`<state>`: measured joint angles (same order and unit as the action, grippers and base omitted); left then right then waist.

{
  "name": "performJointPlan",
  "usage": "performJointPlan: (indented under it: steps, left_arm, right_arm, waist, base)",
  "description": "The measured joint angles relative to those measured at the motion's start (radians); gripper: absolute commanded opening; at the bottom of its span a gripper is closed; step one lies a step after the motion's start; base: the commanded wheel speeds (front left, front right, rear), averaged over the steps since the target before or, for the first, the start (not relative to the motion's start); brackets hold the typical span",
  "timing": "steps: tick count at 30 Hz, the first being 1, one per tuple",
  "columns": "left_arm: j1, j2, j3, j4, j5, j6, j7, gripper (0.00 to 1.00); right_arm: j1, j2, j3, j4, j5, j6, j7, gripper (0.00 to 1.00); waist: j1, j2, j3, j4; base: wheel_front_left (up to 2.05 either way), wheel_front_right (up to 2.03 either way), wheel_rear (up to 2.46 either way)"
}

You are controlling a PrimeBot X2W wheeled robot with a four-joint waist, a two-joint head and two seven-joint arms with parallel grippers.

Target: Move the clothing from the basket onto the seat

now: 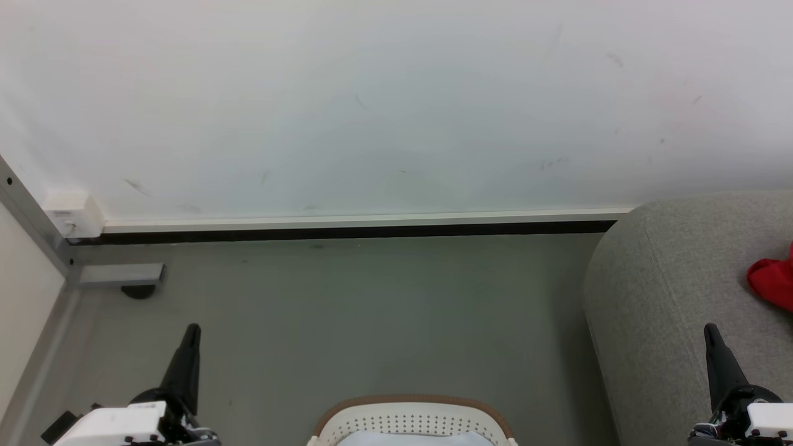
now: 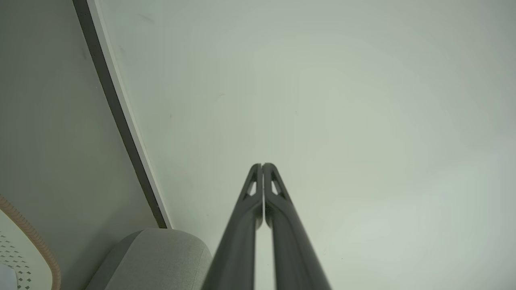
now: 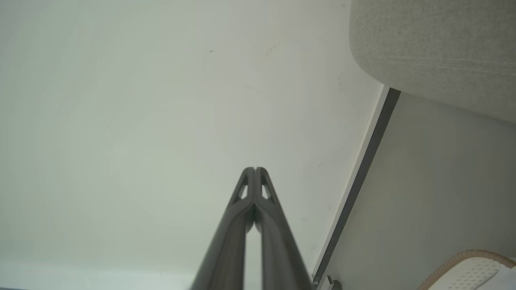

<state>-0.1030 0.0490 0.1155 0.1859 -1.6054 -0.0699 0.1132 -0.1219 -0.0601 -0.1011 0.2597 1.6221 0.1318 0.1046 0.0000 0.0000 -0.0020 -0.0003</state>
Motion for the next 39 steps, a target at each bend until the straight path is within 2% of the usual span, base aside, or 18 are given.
performJointPlan:
  steps: [39]
  left_arm:
    - [0.0, 0.0, 0.0, 0.0, 0.0, 0.0, 0.0, 0.0]
  right_arm:
    - [0.0, -0.006, 0.009, 0.0, 0.007, 0.0, -0.006, 0.0]
  waist:
    - [0.0, 0.0, 0.0, 0.0]
  base:
    - [0.0, 0.0, 0.0]
